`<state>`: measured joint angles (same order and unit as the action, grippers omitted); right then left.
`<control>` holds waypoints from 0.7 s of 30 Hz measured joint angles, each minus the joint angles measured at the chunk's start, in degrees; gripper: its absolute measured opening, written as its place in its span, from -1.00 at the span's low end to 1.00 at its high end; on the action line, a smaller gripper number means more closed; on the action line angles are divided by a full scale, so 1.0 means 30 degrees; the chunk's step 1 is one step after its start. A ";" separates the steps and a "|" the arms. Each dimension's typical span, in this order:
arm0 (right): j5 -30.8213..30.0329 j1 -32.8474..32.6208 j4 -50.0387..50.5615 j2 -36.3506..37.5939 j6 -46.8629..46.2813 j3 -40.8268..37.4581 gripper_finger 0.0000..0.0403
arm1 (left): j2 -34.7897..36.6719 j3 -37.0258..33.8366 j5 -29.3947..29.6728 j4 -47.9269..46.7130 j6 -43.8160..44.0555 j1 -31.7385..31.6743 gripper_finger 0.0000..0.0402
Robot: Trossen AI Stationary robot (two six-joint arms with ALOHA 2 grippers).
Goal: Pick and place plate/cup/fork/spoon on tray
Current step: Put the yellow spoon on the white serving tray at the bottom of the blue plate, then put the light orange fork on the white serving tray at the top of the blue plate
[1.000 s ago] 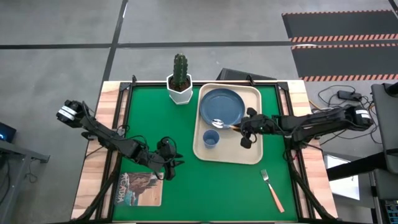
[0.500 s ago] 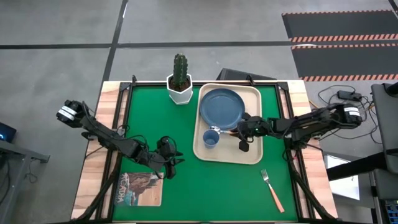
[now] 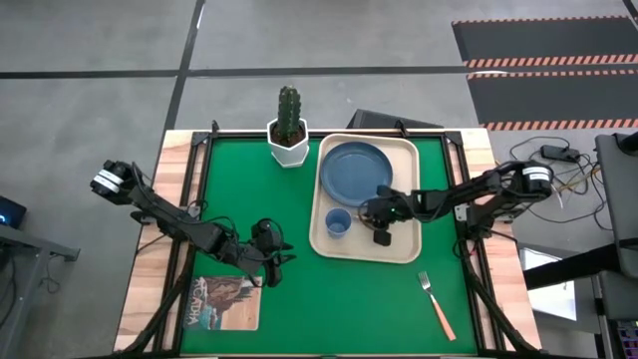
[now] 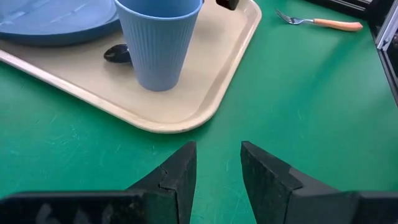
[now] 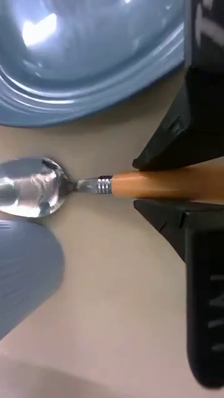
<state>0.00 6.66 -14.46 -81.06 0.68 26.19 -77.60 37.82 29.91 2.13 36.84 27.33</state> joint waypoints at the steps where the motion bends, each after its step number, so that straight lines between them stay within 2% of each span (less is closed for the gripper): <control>1: -0.0017 0.0000 0.0175 -0.0093 -0.0048 0.0023 -0.62 | 0.0000 0.0000 0.0002 0.0000 -0.0002 0.0000 -0.47; 11: -0.0507 0.0007 0.0763 0.0920 -0.0328 0.0127 -0.33 | 0.0000 -0.0015 0.0000 -0.0003 -0.0026 0.0000 -0.47; 17: -0.0501 -0.0077 0.4478 0.3120 -0.1679 0.1134 -0.30 | 0.0000 -0.0015 0.0007 0.0000 -0.0022 0.0000 -0.47; 21: -0.0413 -0.0786 0.7642 0.4716 -0.3830 0.2214 -0.31 | 0.0000 -0.0015 0.0015 0.0004 0.0034 0.0000 -0.47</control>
<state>-1.24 4.30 8.47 -66.91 -10.81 32.83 -77.60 37.78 29.95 2.14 36.94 27.33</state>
